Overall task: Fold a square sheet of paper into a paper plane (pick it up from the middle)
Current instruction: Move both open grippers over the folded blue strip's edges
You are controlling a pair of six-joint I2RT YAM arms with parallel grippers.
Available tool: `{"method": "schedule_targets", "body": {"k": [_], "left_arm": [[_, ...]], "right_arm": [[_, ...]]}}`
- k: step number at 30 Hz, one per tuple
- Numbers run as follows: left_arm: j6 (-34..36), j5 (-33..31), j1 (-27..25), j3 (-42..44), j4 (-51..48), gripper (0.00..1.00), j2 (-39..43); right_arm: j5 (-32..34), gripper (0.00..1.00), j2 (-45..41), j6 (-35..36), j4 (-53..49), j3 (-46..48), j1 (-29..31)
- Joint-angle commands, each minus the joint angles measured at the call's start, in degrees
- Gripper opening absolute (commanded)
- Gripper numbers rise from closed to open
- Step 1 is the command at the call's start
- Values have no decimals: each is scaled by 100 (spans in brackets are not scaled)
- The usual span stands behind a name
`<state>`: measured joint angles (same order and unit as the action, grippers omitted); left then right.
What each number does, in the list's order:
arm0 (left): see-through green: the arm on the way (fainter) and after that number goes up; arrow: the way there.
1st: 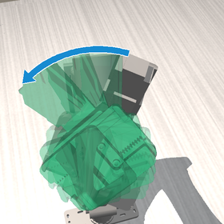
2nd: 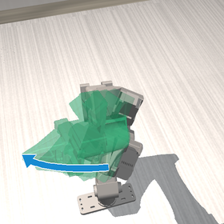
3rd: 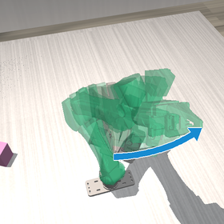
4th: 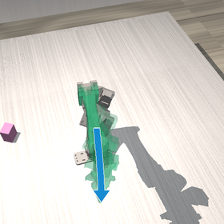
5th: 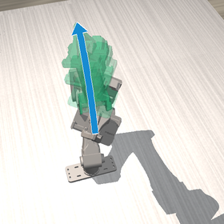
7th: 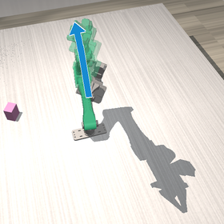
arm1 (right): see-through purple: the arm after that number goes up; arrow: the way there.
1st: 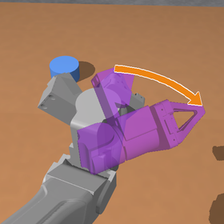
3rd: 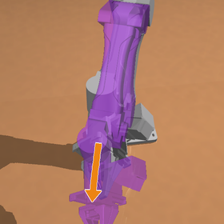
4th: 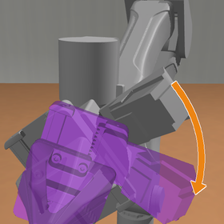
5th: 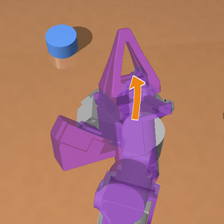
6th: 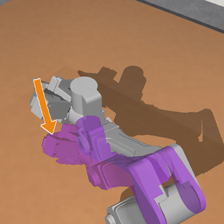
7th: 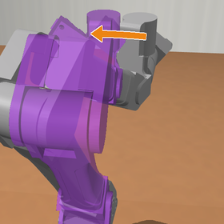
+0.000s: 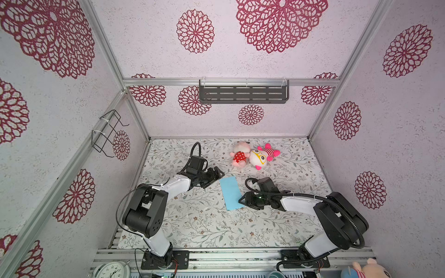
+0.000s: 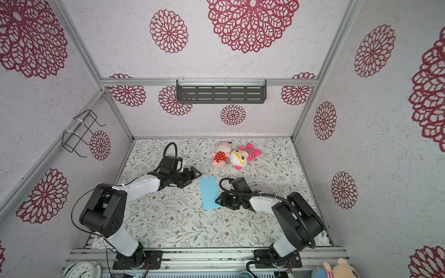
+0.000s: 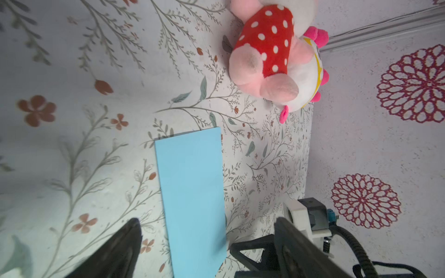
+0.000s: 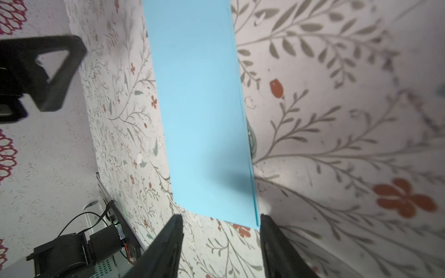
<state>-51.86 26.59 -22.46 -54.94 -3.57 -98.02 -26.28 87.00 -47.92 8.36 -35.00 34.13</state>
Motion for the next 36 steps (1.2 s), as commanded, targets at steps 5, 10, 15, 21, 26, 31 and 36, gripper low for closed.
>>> {"method": "schedule_targets", "body": {"k": [5, 10, 15, 21, 26, 31, 36], "left_arm": [[-486, 565, -298, -140, 487, 69, -604], [-523, 525, -386, -316, 320, 58, -977], [-409, 252, -399, -374, -65, 54, -1192], [-344, -120, -411, -336, -482, 50, -1389], [-352, -181, -411, -263, -503, 49, -1547], [-360, -198, -416, -228, -504, 49, -1635], [-343, -198, -415, -219, -506, 49, -1646]], "right_arm": [[-62, 66, -343, -262, 573, 238, -275], [-227, 69, -311, -331, 791, 344, -273], [-430, 67, -251, -324, 847, 407, -275], [-679, 63, -6, -365, 921, 407, -266], [-774, 61, 213, -418, 934, 364, -240], [-842, 60, 360, -487, 999, 345, -209], [-922, 55, 459, -657, 1294, 397, -214]]}}
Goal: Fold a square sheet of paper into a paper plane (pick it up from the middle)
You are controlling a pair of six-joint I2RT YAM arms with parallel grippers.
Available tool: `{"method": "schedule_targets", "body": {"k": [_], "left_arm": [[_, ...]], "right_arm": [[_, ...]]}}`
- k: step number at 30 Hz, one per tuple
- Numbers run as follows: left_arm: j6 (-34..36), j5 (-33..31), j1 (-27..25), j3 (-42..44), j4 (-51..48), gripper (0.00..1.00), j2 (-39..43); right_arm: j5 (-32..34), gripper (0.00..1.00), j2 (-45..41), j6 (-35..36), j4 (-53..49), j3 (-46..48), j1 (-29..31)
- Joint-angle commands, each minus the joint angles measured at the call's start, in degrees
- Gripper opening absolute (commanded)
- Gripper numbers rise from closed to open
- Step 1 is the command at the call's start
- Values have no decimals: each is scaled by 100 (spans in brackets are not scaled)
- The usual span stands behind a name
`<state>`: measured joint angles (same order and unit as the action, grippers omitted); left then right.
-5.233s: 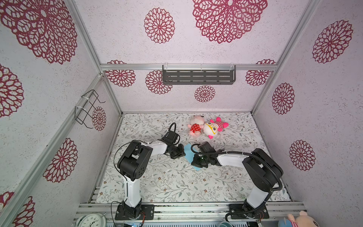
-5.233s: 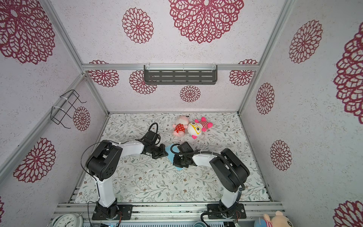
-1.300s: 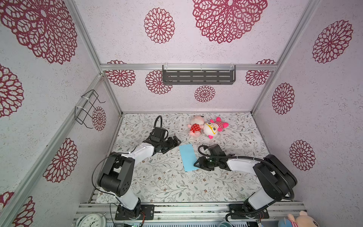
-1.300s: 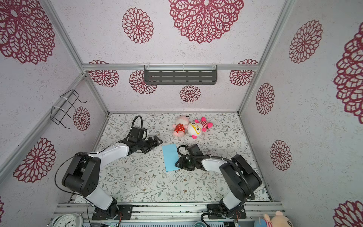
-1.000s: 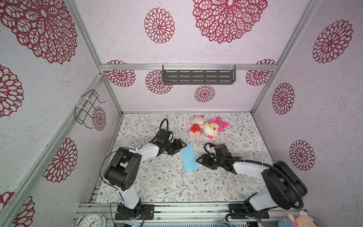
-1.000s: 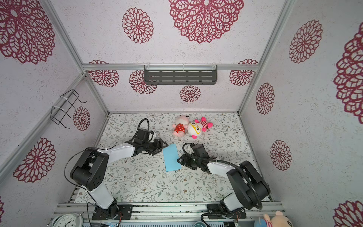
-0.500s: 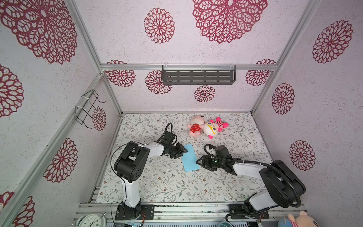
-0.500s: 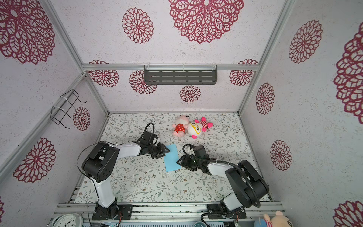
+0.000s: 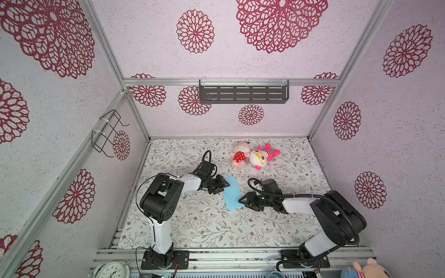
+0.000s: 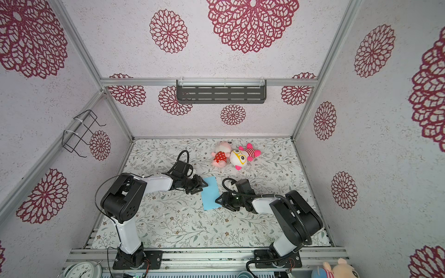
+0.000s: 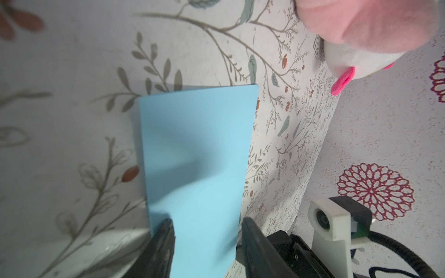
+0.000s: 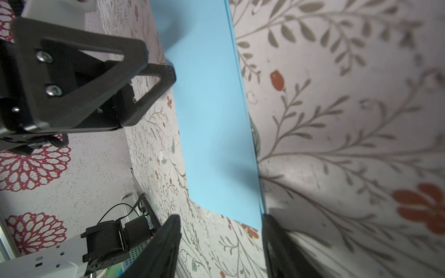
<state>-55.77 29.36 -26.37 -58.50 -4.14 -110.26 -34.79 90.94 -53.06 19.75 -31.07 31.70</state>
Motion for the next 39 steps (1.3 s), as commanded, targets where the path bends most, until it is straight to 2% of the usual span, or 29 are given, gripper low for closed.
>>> {"method": "schedule_targets", "body": {"k": [1, 12, 14, 18, 22, 28, 34, 39], "left_arm": [[55, -471, -24, 137, -451, 49, -421], [84, -458, -26, 97, -471, 49, -438], [91, -458, -26, 93, -482, 49, -443], [110, -451, -25, 84, -480, 49, -443], [128, -449, -26, 54, -504, 49, -448], [145, -457, -21, 40, -531, 49, -444], [158, -449, -18, 15, -533, 49, -466], [180, -441, -20, -12, -560, 49, -497]], "right_arm": [[-85, 55, 52, -201, 282, 36, 29], [-99, 40, 123, -583, 978, 163, 13], [-133, 40, 169, -643, 1126, 176, 11], [-211, 48, 224, -747, 1925, 325, 3], [-401, 48, 566, -798, 2468, 180, -24], [-540, 46, 980, -852, 2767, -13, -32], [-526, 50, 899, -720, 2753, 31, -29], [-326, 50, 881, -230, 2177, -215, -113]]}}
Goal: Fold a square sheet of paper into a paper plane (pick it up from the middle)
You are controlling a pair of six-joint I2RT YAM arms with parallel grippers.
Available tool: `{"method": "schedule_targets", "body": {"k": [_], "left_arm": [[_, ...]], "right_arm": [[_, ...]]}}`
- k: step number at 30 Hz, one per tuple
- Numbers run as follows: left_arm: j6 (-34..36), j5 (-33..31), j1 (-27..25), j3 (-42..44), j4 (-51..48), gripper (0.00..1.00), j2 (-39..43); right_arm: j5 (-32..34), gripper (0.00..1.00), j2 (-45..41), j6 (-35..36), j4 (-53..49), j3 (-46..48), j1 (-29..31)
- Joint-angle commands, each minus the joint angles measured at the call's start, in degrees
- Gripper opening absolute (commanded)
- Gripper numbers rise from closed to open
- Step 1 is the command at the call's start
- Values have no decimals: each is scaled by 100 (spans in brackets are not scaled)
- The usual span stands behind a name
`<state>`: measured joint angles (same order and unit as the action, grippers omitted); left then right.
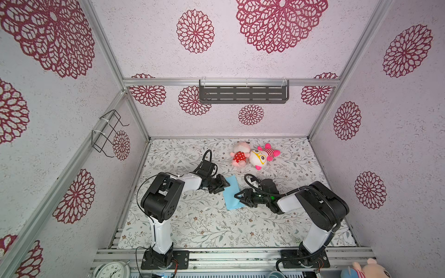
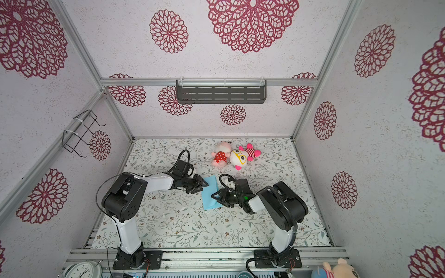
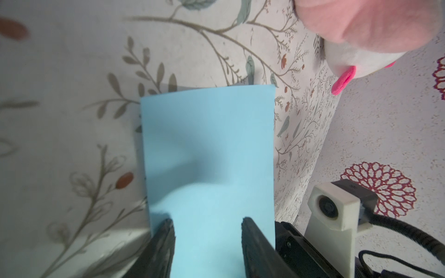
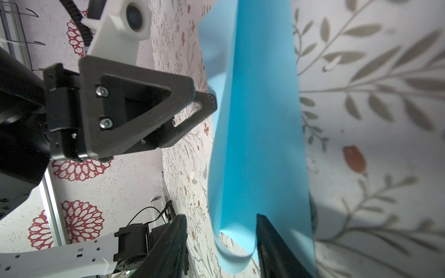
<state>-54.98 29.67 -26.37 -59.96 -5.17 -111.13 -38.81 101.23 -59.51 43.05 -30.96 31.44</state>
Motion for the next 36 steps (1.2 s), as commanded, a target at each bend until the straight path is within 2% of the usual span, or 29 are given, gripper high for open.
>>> {"method": "schedule_targets", "body": {"k": [1, 6, 12, 24, 32, 36], "left_arm": [[97, -471, -26, 126, -457, 49, -426], [102, -471, -25, 117, -449, 49, -438], [84, -475, -24, 95, -436, 49, -463], [75, -506, -24, 117, -423, 48, -436], [68, -510, -25, 112, -405, 46, -442], [65, -576, -26, 123, -466, 43, -540]], "right_arm": [[84, 50, -124, 498, -230, -288, -114], [112, 49, 5, 738, -473, -550, -128], [-32, 45, -5, 461, -284, -349, -74], [398, 26, -852, -17, -841, 241, -57], [501, 8, -958, 11, -1348, 94, -51], [463, 5, -848, 222, -1498, -194, -16]]}}
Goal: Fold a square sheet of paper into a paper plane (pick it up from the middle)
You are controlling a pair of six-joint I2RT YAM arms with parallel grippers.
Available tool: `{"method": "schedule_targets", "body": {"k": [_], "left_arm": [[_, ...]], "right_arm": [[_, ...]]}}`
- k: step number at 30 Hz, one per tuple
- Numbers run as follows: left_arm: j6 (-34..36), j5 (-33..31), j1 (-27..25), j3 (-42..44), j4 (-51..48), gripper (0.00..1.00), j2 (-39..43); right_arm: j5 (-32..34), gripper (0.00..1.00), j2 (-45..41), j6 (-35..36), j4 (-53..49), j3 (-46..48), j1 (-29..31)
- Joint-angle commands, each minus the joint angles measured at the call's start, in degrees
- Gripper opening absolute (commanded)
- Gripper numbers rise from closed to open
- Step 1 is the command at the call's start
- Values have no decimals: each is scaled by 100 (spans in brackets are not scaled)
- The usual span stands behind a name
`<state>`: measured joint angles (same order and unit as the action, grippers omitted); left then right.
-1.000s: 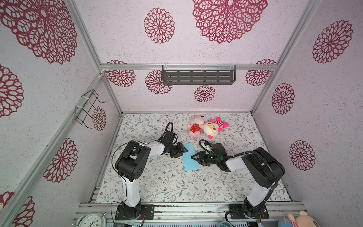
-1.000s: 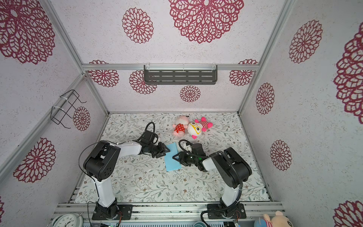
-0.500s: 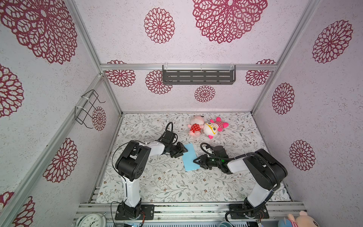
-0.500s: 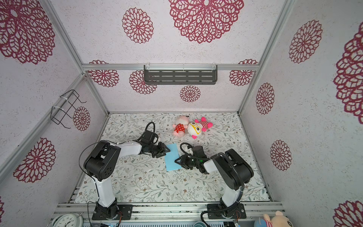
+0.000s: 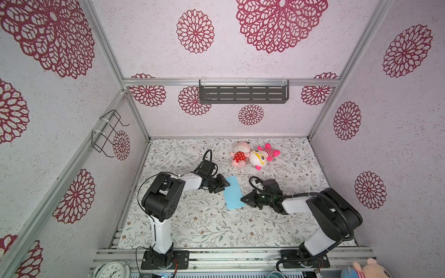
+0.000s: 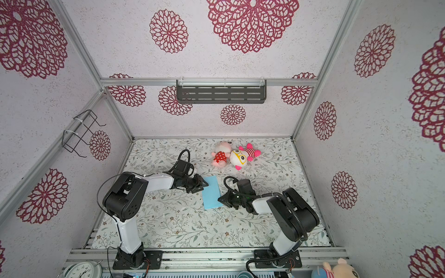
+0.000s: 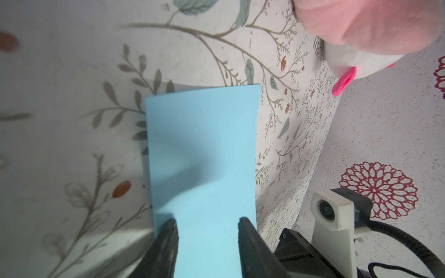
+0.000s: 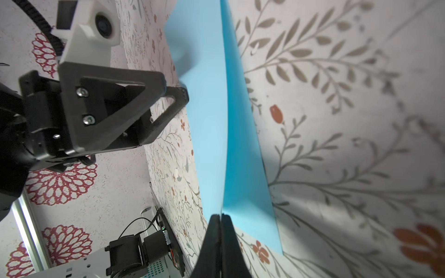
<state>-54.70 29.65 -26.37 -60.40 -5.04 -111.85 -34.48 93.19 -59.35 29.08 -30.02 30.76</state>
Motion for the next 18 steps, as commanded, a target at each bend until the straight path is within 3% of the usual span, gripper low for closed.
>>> {"method": "schedule_targets", "body": {"k": [1, 18], "left_arm": [[29, -574, -22, 185, -472, 42, -493], [55, -626, -26, 231, -540, 39, -425]], "right_arm": [[11, 4, 17, 278, -144, -389, 74], [169, 5, 1194, 297, 253, -1425, 439]]}}
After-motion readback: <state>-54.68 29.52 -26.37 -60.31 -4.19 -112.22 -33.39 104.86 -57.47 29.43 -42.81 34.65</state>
